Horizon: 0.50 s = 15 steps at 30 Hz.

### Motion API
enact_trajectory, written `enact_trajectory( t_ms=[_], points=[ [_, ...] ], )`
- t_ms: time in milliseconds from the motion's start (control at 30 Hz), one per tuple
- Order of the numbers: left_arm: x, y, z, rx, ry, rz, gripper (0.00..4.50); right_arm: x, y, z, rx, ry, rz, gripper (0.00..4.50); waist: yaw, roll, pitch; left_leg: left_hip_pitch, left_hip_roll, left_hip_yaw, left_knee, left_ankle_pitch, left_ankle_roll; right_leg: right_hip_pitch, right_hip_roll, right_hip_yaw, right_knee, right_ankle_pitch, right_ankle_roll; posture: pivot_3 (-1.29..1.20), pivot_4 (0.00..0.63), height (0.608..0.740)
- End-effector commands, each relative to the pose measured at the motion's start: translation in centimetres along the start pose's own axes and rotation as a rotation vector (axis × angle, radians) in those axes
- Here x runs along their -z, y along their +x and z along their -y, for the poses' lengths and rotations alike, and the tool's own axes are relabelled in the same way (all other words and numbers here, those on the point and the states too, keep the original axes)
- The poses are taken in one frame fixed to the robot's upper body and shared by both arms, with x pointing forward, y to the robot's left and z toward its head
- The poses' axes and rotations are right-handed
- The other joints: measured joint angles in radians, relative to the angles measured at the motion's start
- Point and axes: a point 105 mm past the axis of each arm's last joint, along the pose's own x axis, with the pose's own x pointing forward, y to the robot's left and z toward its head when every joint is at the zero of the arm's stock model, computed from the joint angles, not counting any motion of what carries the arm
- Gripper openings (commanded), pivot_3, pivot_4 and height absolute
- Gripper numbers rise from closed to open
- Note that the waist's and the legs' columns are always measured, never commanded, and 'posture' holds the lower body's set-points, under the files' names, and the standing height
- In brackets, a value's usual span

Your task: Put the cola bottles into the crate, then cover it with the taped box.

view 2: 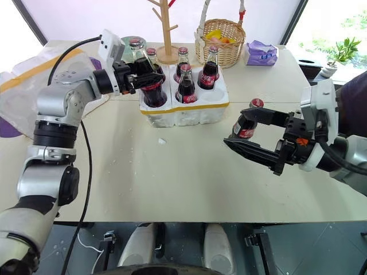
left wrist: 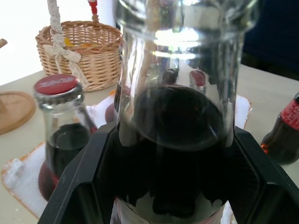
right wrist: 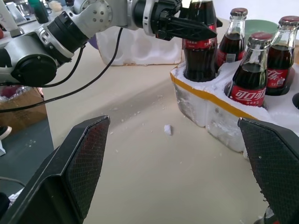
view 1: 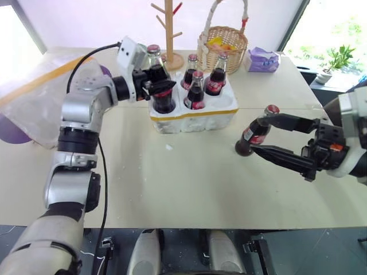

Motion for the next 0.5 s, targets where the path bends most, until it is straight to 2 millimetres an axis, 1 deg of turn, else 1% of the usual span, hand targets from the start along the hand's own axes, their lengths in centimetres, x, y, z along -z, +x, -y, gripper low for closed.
enact_trajectory(
  t_ms=[33,167,300,400,467,500],
  points=[
    [-1.4,0.1,0.2,-0.016,0.068,0.024,2.44,-0.8,0.0,0.1,0.001,-0.038,0.035,4.50,0.000,0.000,0.000,0.000,0.000,0.000,0.000,0.000,0.000,0.000,0.000,0.000,0.000,0.000,0.000,0.00,0.150,0.740],
    [1.3,2.0,0.3,-0.045,0.059,-0.028,2.44,-0.8,0.0,0.2,-0.005,-0.041,0.035,4.50,0.001,0.000,0.000,0.000,0.000,0.000,0.000,0.000,0.000,0.000,0.000,0.000,0.000,0.000,0.000,0.00,0.150,0.740],
    [3.4,3.7,0.2,-0.081,0.028,-0.043,2.44,-0.9,0.0,0.2,-0.011,-0.047,0.035,4.50,0.002,0.000,0.000,0.000,0.000,0.000,0.000,0.000,0.000,0.000,0.000,0.000,0.000,0.000,0.000,0.00,0.150,0.740],
    [4.6,4.4,-0.4,-0.132,0.007,-0.051,2.44,-0.9,0.1,0.3,-0.013,-0.050,0.033,4.50,0.007,0.001,-0.001,0.000,0.000,0.000,0.000,0.000,0.000,0.000,0.000,0.000,0.000,0.000,0.000,0.00,0.150,0.740],
    [4.7,4.4,-0.8,-0.153,-0.012,-0.040,2.44,-0.9,0.0,0.2,-0.012,-0.050,0.033,4.50,0.014,0.001,-0.001,0.000,-0.001,0.000,0.001,0.000,0.000,0.001,0.000,0.000,0.000,0.000,0.000,0.00,0.150,0.740],
    [4.6,4.4,-0.9,-0.147,-0.030,-0.028,2.94,-0.9,0.0,0.2,-0.011,-0.049,0.033,4.50,0.018,0.001,-0.001,0.001,-0.001,0.000,0.002,0.000,0.000,0.002,0.000,0.000,0.000,0.000,0.000,0.00,0.150,0.740]
  ],
)
